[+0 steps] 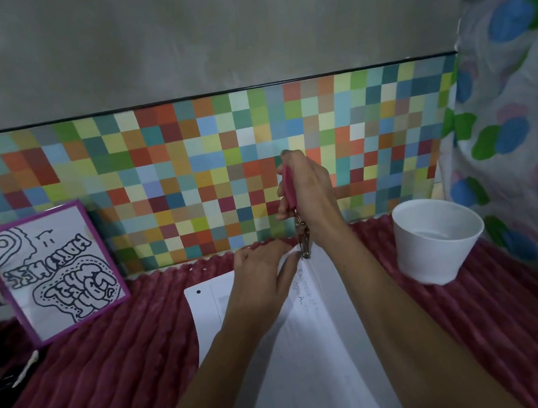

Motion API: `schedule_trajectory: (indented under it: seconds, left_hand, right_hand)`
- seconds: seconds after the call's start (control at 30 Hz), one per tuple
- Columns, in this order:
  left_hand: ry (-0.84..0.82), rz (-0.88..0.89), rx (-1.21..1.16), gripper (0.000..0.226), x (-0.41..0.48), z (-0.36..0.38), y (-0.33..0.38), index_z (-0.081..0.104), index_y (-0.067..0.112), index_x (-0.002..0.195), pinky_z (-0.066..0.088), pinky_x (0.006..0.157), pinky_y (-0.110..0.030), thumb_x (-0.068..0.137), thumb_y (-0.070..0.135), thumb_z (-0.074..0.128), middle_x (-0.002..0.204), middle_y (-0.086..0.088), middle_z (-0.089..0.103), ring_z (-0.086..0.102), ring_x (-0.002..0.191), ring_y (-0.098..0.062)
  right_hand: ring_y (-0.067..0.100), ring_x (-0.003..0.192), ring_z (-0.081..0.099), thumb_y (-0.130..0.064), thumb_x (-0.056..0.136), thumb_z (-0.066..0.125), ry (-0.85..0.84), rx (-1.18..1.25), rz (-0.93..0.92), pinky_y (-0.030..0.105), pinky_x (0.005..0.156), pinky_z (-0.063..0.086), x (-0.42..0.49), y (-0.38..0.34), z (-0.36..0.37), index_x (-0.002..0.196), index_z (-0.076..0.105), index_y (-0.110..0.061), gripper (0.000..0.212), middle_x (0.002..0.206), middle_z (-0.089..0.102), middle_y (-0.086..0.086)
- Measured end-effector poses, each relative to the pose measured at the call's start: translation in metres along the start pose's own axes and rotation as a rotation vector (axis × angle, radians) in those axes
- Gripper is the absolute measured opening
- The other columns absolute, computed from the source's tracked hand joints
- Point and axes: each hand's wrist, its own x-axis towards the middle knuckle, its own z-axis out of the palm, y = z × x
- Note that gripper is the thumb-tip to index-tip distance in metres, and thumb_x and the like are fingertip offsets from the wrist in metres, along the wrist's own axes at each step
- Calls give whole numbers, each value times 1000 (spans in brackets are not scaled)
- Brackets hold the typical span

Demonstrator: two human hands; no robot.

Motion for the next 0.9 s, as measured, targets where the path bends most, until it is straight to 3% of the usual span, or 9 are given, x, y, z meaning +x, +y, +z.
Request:
schedule_trajectory:
  seconds: [0.17,0.3,0.43,0.57,0.73,0.8,0.9]
  left_hand:
    - [-14,-50,61,22,4,-4,0,60,19,104,26,96,-26,97,34,46,105,2,67,58,97,-17]
    - [8,-46,54,24,8,-8,-5,60,18,102,29,95,-28,98,35,44,98,0,67,52,82,-10]
    - [-7,-43,11,25,7,-10,-4,62,21,103,31,96,-31,97,38,44,101,4,67,51,85,-9]
    - [18,-2,11,21,5,-12,1,64,19,99,26,87,-26,97,32,48,95,3,69,53,77,-9]
    - [-63,-46,68,23,3,-17,-6,62,22,107,23,92,-22,97,35,47,107,6,66,55,99,-14]
    - [-81,-39,44,23,0,-17,-10,62,21,104,31,96,-27,97,36,46,104,5,67,57,98,-14]
    - [-80,-63,-17,23,-2,-19,-14,62,21,102,42,98,-41,97,36,45,102,4,67,57,94,-14]
  right_hand:
    - [18,50,52,-37,88,49,8,-39,7,31,50,54,1,-2,2,100,57,-4,36,68,52,6]
    - [18,47,50,-35,89,49,31,66,52,35,52,53,5,-6,-1,83,58,-11,26,62,53,6]
    - [18,48,50,-40,93,47,-84,236,112,30,50,49,4,-4,-11,88,58,-11,32,62,54,5]
    - [18,50,50,-40,93,48,-132,190,163,31,51,51,0,1,-8,86,60,-9,34,59,54,4]
    - [17,49,51,-35,92,52,-28,173,86,30,51,49,3,-10,-5,89,61,-10,27,61,56,3]
    - [15,53,51,-39,88,61,-11,98,-13,31,53,46,4,-17,-14,98,63,-10,31,67,58,0]
    - [8,70,55,-31,80,75,-152,-374,-94,26,65,45,4,-26,-35,113,63,-18,38,90,61,-9]
